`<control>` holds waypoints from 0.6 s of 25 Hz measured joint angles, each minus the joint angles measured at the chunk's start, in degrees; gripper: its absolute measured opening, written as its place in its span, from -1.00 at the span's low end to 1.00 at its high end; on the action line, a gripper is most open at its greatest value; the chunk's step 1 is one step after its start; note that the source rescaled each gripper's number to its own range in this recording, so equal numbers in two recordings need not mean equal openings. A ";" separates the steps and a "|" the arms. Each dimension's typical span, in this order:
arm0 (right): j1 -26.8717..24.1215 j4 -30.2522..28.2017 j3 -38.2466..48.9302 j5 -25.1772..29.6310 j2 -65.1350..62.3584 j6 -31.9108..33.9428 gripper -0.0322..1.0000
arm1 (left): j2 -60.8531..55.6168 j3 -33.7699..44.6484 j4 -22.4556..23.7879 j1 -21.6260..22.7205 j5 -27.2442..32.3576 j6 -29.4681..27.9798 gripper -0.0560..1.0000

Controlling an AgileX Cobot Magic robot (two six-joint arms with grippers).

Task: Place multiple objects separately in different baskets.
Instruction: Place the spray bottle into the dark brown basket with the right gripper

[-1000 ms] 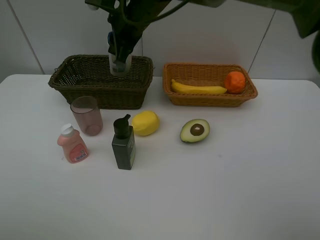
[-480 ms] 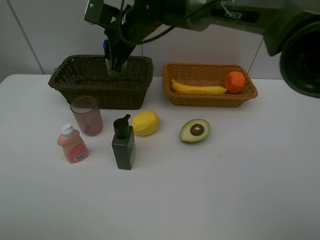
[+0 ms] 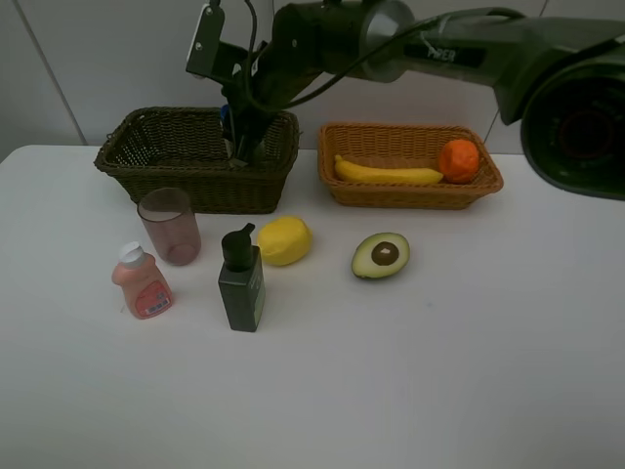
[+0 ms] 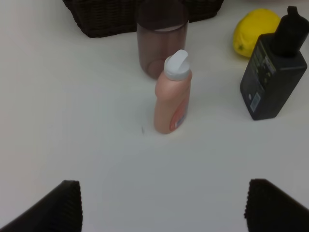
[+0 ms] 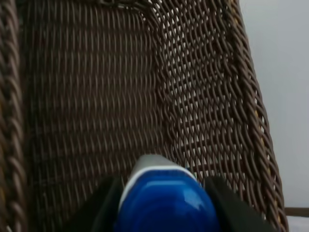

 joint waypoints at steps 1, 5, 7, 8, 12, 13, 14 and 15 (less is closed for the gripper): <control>-0.15 0.00 0.00 0.00 0.00 0.00 -0.77 | 0.00 0.00 0.00 0.00 0.00 0.00 0.82; -0.52 0.01 0.00 0.65 0.00 0.00 -0.77 | 0.00 0.00 0.00 0.00 0.00 0.00 0.82; -0.57 0.01 0.00 0.94 0.00 0.00 -0.77 | 0.00 0.00 0.00 0.00 0.00 0.00 0.82; -0.63 0.01 0.00 1.22 0.00 0.00 -0.77 | 0.00 0.00 0.00 0.00 0.00 0.00 0.82; -0.86 -0.01 0.00 1.90 0.00 0.00 -0.77 | 0.00 0.00 0.00 0.00 0.00 0.00 0.82; -0.86 -0.06 0.00 1.90 0.00 0.00 -0.77 | 0.00 0.00 0.00 0.00 0.00 0.00 0.82; -0.86 -0.12 0.00 1.97 0.00 0.00 -0.77 | 0.00 0.00 0.00 0.00 0.00 0.00 0.82; -0.86 -0.18 0.00 2.04 0.00 0.00 -0.77 | 0.00 0.00 0.00 0.00 0.00 0.00 0.82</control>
